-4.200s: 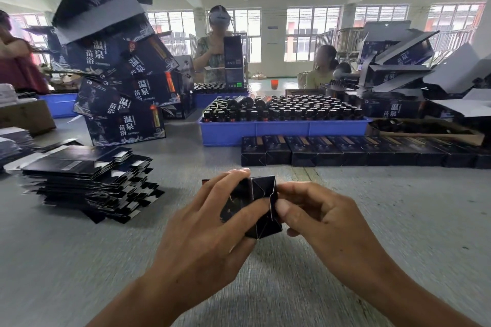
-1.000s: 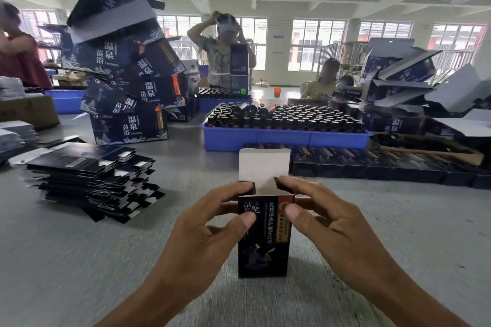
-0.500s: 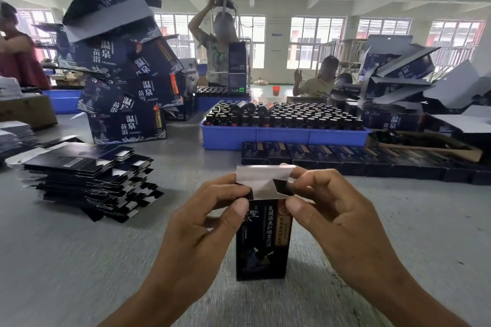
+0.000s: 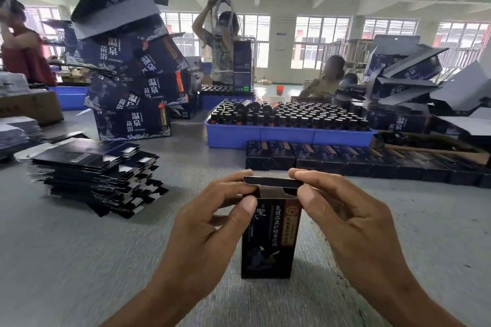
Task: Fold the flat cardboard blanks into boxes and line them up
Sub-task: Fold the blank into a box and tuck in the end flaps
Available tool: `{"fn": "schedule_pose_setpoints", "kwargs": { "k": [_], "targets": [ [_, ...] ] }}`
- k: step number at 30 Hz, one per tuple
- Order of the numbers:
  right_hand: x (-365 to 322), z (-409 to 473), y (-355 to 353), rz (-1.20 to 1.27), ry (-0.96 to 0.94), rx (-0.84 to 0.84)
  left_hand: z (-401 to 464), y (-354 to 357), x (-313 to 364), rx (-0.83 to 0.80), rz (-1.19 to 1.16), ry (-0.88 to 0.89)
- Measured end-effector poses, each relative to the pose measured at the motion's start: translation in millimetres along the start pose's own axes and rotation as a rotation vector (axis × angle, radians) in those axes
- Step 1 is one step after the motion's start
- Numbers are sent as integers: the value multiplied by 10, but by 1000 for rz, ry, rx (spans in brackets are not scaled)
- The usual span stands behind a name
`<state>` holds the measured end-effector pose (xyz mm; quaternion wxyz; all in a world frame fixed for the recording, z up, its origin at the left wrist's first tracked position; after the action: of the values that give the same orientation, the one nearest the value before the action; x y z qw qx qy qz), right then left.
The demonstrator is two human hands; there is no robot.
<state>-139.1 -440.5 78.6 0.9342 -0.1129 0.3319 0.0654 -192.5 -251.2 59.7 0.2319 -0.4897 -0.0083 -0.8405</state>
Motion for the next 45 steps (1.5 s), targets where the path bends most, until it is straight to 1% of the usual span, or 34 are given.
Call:
{"fn": "schedule_pose_setpoints", "kwargs": {
  "k": [2,5,15,18,22,27,31,34,38,42,45],
  "targets": [
    [-1,0,3,13,8,7,0,5,9,-16,-39,-14],
    [8,1,6,36,13,17,-2,16,22,5,-118,-45],
    [45,-5,18,89,30,29,23,18,18,81,-210,-88],
    [55,-15,19,72,32,10,13,17,11,75,-150,-51],
    [52,-12,28,38,21,-8,1,-5,4,91,10,68],
    [79,-15,21,22,1,-28,36,-48,-10,44,31,91],
    [129,-23,10,-13,-4,-47,56,-72,14,33,120,218],
    [136,-22,14,-34,-15,-44,79,-93,2,37,184,241],
    [180,-39,33,-64,-13,-66,69,-71,-74,-2,185,178],
    [290,-89,53,-146,23,-151,62,-13,-227,-179,188,-53],
    [402,-141,89,-205,79,-259,82,-7,-279,-190,163,-136]
  ]
}}
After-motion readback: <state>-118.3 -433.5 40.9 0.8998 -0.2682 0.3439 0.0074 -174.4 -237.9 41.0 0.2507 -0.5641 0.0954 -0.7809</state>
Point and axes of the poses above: each hand's wrist, its own z-axis towards the middle knuckle, its own y-axis out of the palm, x = y × z, the point moved 3 cm from there along z, towards the middle knuckle, and after that the axes turned 10 degrees about -y, right-handed, at the moved point
